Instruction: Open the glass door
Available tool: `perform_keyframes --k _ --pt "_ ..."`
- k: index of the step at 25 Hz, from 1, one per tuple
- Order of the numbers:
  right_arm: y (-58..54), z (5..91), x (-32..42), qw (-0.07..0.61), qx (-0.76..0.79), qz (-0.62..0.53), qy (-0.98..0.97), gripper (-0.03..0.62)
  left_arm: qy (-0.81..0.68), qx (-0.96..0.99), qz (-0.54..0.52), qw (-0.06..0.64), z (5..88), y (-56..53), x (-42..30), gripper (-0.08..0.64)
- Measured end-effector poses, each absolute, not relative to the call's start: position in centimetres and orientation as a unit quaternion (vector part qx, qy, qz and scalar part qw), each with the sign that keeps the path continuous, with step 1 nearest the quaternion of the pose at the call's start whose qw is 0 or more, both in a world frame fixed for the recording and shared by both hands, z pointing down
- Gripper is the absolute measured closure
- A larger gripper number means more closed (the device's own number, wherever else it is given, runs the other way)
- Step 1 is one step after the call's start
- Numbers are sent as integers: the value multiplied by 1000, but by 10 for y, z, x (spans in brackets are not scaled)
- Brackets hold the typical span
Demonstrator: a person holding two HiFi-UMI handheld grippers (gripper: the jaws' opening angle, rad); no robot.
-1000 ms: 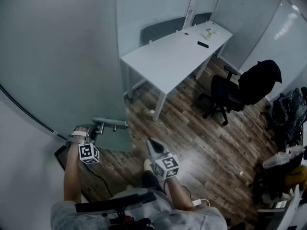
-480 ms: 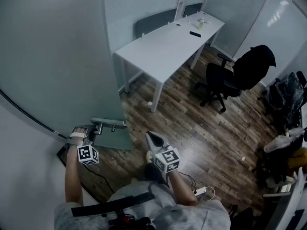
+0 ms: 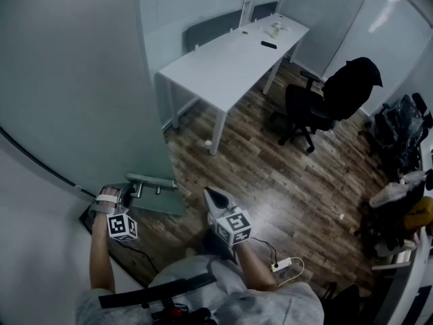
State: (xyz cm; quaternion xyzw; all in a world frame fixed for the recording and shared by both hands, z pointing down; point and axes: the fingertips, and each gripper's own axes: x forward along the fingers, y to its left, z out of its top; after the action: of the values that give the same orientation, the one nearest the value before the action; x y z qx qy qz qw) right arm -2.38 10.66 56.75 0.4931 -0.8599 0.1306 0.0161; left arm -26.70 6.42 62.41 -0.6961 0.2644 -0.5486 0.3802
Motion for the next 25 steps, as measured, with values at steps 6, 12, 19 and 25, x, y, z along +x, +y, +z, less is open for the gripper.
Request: perform_keyframes --k 6,12,19,25 --pt "120 571 -30 21 492 131 -860 591 256 -698 -549 381 625 87 -273 480" --pt "130 570 -38 21 488 130 -863 591 254 -699 -550 380 625 107 -281 476" --pt "147 576 -43 28 478 131 -868 591 253 -697 -553 380 625 133 -283 474" --pt "156 578 -56 28 466 137 -874 591 256 -693 -554 383 629 145 -290 472"
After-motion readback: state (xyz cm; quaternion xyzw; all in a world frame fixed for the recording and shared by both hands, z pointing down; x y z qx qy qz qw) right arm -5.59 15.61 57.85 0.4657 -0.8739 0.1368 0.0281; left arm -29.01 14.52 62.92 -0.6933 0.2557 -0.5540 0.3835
